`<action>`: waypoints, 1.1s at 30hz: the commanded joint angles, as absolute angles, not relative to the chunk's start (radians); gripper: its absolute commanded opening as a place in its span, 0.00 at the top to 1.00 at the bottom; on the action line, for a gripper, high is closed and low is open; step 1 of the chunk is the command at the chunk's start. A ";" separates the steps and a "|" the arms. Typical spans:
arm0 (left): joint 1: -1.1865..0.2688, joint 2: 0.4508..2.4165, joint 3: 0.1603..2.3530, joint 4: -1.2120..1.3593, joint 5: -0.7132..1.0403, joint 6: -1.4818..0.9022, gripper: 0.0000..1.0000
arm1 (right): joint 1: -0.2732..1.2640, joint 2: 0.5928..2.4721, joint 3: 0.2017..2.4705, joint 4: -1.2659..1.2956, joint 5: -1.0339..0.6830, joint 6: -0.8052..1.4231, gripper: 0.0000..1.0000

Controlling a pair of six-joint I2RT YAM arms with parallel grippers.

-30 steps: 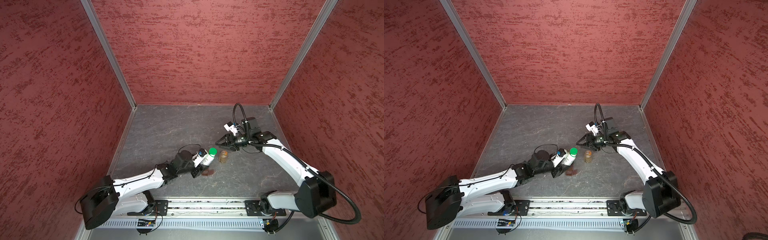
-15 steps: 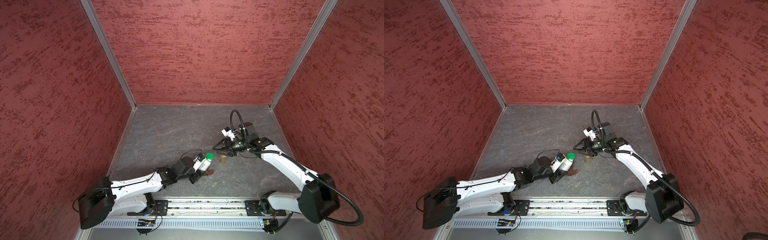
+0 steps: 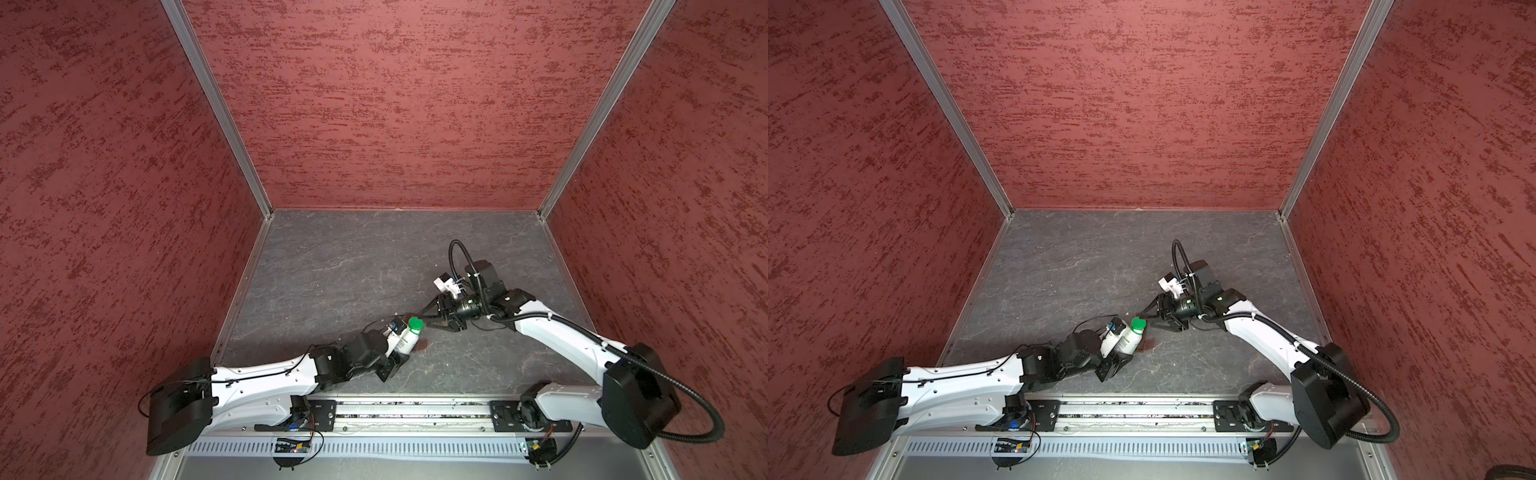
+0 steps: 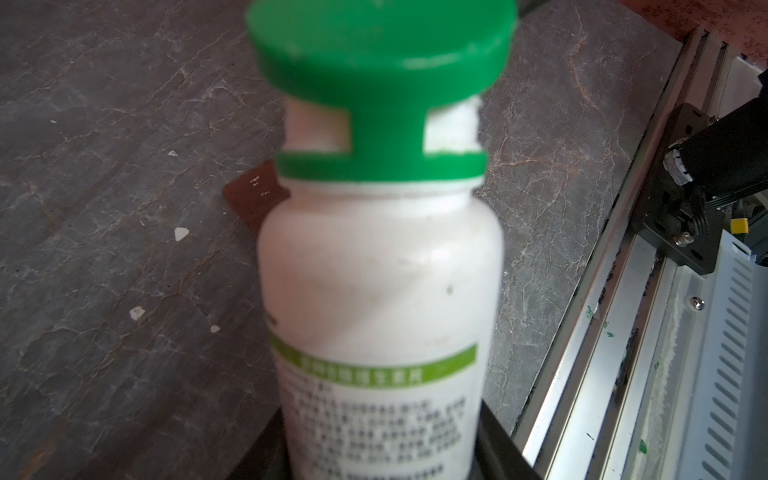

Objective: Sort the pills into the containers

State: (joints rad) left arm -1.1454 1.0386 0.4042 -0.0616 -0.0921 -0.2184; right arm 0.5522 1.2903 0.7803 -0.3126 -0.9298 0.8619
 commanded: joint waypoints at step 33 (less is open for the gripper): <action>-1.083 1.130 0.516 -0.320 0.088 -0.350 1.00 | 0.583 1.374 0.733 -0.053 -0.920 0.892 0.72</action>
